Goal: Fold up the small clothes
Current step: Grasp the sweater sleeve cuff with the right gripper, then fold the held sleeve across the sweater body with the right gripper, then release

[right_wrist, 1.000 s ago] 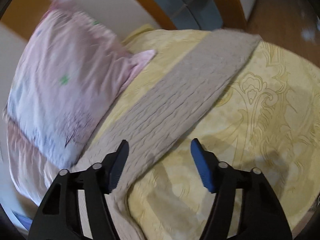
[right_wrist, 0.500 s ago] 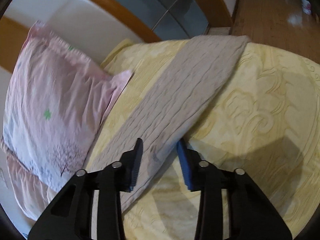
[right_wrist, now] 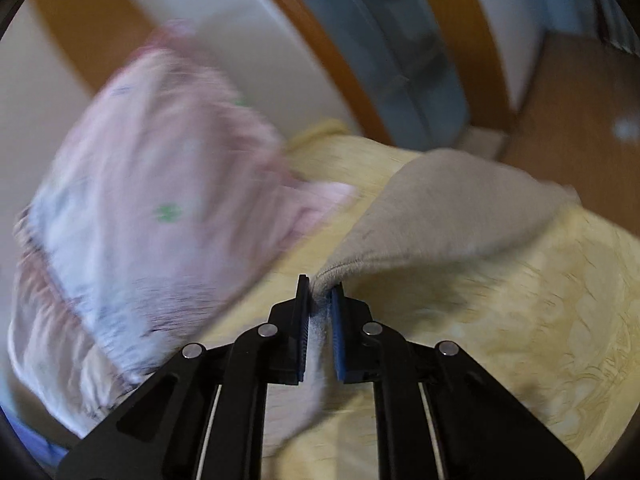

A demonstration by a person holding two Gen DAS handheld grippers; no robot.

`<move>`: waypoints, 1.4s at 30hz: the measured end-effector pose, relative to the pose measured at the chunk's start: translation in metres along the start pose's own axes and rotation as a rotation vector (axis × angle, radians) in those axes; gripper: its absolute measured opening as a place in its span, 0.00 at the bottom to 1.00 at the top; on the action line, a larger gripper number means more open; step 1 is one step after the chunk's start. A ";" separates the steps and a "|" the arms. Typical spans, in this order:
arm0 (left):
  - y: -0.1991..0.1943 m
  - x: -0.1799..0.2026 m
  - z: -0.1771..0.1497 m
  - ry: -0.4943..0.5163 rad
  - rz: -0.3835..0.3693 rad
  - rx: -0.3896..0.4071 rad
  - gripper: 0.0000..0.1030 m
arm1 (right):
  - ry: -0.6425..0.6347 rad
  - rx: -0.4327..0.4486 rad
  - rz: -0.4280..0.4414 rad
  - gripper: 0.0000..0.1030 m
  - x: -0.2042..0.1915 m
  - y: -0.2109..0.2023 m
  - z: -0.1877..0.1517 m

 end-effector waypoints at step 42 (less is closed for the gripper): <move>-0.033 -0.016 0.020 -0.143 -0.218 0.127 0.98 | -0.277 -0.143 0.269 0.10 -0.170 -0.022 -0.123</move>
Point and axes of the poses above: each gripper's, at about its wrist camera, not at the fingertips, and y roughly the way its jaws point, x to its right, z to its top, the point moved 9 cm from there along y, roughly the way its jaws point, and after that the axes turned 12 degrees about -z, right-handed, at the moved point
